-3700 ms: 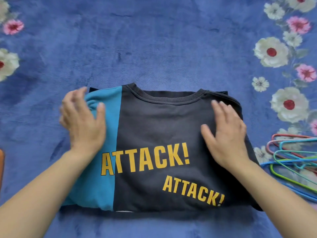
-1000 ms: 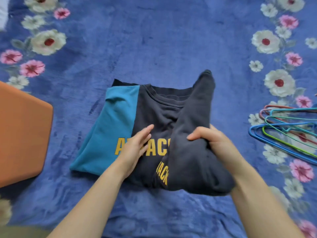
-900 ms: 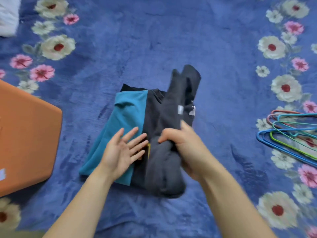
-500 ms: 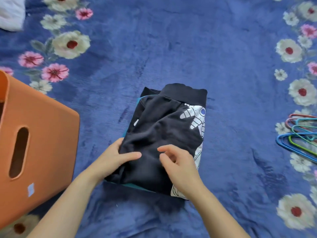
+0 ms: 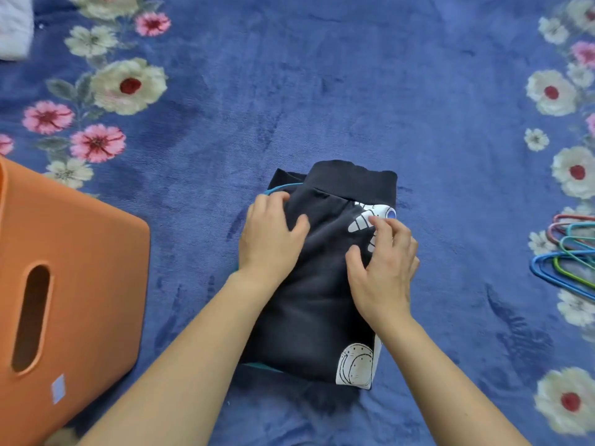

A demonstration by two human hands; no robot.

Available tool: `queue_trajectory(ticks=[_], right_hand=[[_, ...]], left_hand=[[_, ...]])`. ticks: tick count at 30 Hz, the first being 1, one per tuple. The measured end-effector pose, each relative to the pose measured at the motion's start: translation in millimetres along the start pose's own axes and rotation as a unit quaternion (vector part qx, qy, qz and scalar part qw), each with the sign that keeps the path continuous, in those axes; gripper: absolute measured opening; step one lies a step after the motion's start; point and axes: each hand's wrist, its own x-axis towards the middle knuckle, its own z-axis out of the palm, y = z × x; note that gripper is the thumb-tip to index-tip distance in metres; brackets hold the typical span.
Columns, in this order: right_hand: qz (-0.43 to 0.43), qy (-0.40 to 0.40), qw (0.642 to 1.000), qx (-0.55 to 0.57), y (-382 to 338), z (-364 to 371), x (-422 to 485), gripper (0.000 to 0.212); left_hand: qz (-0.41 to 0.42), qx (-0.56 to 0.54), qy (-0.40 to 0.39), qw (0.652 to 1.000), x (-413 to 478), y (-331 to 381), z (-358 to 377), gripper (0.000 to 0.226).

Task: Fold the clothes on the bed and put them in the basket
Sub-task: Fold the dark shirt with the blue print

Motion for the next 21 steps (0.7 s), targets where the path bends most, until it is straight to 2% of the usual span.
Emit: queue_trajectory(ticks=[2,3,4,6,8,11,14,15,18,21], right_hand=[[-0.005,-0.028,0.999,-0.036,1.2,4.6,8.7,0.055],[-0.007,-0.045,0.998,-0.051,3.6,6.9,12.1,0.059],[-0.011,-0.059,0.996,-0.063,7.1,9.1,14.2,0.061],[-0.028,-0.073,0.993,-0.085,17.3,13.9,15.2,0.061],[-0.057,-0.087,0.988,-0.113,28.3,20.1,14.2,0.061],[-0.083,-0.097,0.983,-0.133,36.3,27.9,12.9,0.062],[-0.071,-0.086,0.988,-0.107,36.3,27.6,16.3,0.061],[-0.077,-0.079,0.988,-0.105,36.4,27.1,16.4,0.06],[-0.132,-0.066,0.978,-0.151,36.1,34.1,19.1,0.06],[-0.135,-0.108,0.961,-0.215,34.3,46.9,28.7,0.061]], left_hand=[[0.008,0.139,-0.039,0.989,18.6,4.9,9.8,0.038],[0.024,0.163,-0.039,0.986,25.3,6.4,11.2,0.033],[0.04,0.134,-0.027,0.99,30.5,5.7,11.3,0.029],[0.054,-0.032,0.018,0.998,37.7,-1.3,8.4,0.03],[0.026,-0.103,0.051,0.993,45.0,-15.2,5.1,0.039],[-0.016,-0.04,0.041,0.998,48.8,-36.7,6.6,0.047],[-0.021,-0.035,0.067,0.997,44.1,-36.3,8.8,0.034],[-0.008,-0.043,0.085,0.995,38.1,-34.3,8.5,0.032],[0.088,-0.007,0.119,0.989,11.8,-40.1,13.6,0.049],[0.115,0.103,0.05,0.987,-12.6,-69.4,27.4,0.055]])
